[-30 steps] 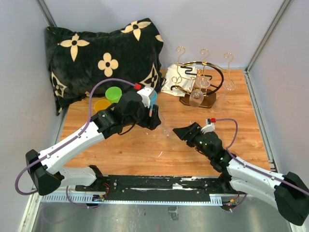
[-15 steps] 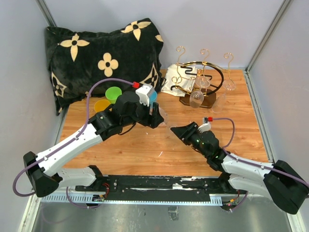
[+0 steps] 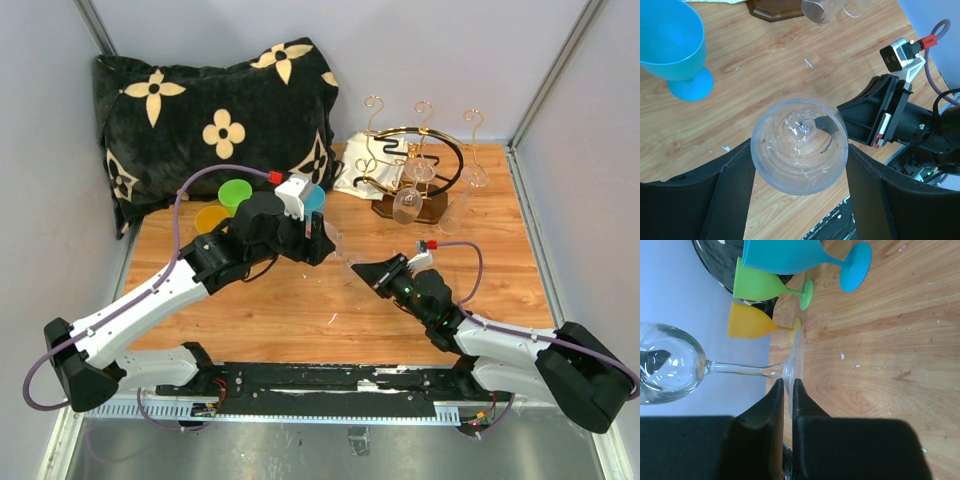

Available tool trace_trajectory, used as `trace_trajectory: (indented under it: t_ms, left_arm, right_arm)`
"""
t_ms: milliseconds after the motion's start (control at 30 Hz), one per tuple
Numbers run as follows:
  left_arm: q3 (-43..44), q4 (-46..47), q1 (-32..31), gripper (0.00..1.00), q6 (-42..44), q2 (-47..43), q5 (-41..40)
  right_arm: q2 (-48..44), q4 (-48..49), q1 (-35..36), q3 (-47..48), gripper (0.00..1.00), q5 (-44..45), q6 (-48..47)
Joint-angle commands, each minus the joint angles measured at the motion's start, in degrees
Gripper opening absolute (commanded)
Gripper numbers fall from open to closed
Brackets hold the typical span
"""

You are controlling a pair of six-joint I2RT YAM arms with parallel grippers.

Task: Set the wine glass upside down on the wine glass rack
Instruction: Turn the wine glass upside down at the wine rack.

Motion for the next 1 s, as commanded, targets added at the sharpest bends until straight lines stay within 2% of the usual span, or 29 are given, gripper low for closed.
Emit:
trace_trajectory:
  t_ms: [0,233,333,667,800,967]
  left_arm:
    - [-0.4,3.9,-0.5,0.67,-1.2,-2.9,0.4]
    - [-1.1,3.8,-0.5,0.91,-1.4,-5.0,0.4]
    - [-1.1,3.6,-0.5,0.97,-1.4,-5.5,0.6]
    - [0.2,1.2,-0.5,0.98,-0.8,-7.8,1.3]
    - [0.5,-1.6,-0.4,0.98,0.1,-8.4,0.2]
    - [-1.3,-2.6,-0.4,0.98,0.9,-11.0,-1.5]
  right_arm:
    - [0.4,0.9,0.7,1.9,0.01,0.8,-2.6]
    - [-3.8,-2.6,0.7,1.6,0.01,2.5,-5.1]
    - [-7.8,-6.5,0.7,1.4,0.01,4.3,-7.4]
    - [-22.9,-23.4,0.7,0.2,0.01,10.6,-19.8]
    - [-30.3,-35.6,0.7,1.4,0.01,14.6,-25.7]
    - [-35.5,-45.2,0.6,4.8,0.01,15.2,-38.0]
